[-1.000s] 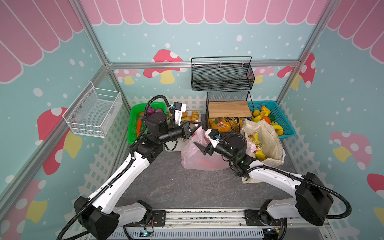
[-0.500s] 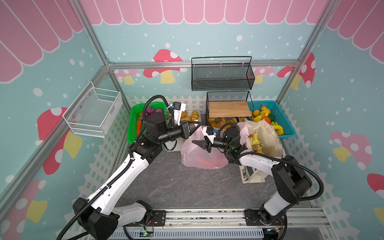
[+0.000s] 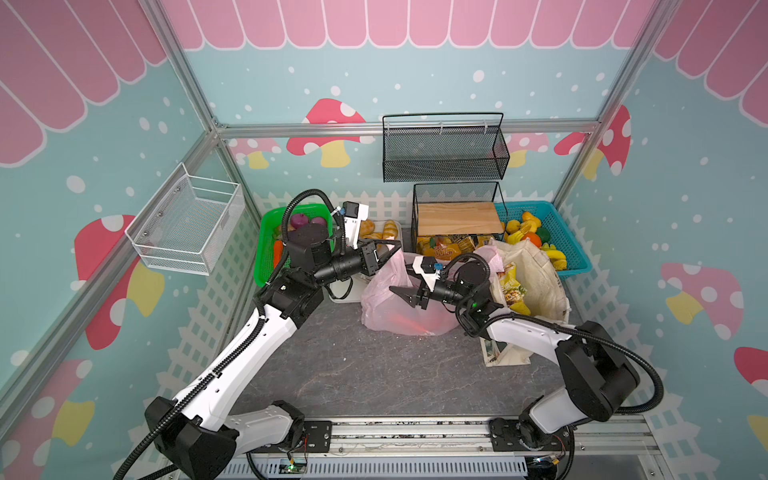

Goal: Place the mixed food into the grocery bags and tie them

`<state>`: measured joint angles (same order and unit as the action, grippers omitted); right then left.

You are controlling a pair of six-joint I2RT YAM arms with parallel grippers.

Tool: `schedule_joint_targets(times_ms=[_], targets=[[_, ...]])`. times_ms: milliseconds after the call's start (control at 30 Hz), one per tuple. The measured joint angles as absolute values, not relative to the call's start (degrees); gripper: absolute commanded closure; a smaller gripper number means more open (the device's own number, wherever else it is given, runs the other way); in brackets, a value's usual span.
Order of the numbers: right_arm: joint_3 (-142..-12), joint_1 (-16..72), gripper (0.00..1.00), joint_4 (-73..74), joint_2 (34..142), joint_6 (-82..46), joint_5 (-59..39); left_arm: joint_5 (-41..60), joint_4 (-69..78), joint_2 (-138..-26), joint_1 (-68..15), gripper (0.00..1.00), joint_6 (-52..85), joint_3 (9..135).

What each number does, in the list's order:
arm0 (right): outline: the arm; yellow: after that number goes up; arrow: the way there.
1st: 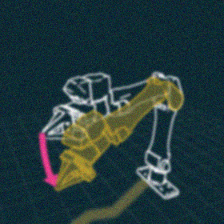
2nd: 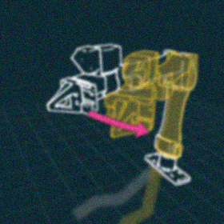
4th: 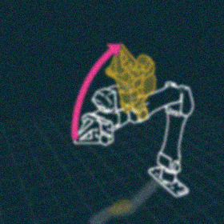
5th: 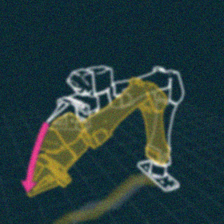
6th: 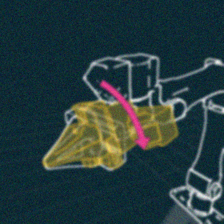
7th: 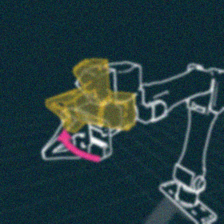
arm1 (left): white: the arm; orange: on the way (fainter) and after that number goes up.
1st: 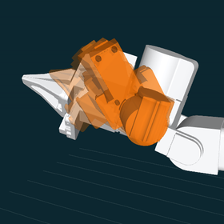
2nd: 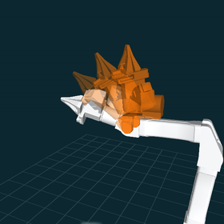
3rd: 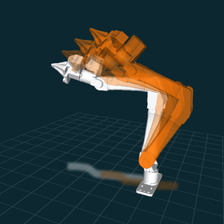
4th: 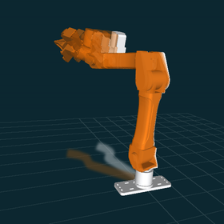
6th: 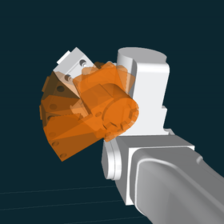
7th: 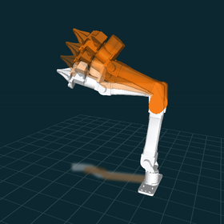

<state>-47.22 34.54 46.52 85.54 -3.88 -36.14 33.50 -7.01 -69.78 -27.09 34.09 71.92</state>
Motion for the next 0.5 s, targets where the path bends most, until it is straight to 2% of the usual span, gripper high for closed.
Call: schedule_joint_targets(times_ms=[67,167,300,500], targets=[[-47.3,34.5,0.13,45.1,82.5,-2.2,-34.8,33.6,-6.9,-69.8,-27.0,1.0,34.1,71.9],[-49.0,34.5,0.07,41.9,80.2,0.6,-34.2,34.0,-6.7,-69.8,-27.0,1.0,34.1,71.9],[-55.2,34.4,0.05,35.9,82.5,3.7,-35.9,34.6,-6.5,-69.8,-27.0,1.0,34.1,71.9],[-63.9,33.0,0.06,31.6,90.2,4.6,-46.4,35.4,-6.1,-69.8,-27.0,1.0,34.1,71.7]])
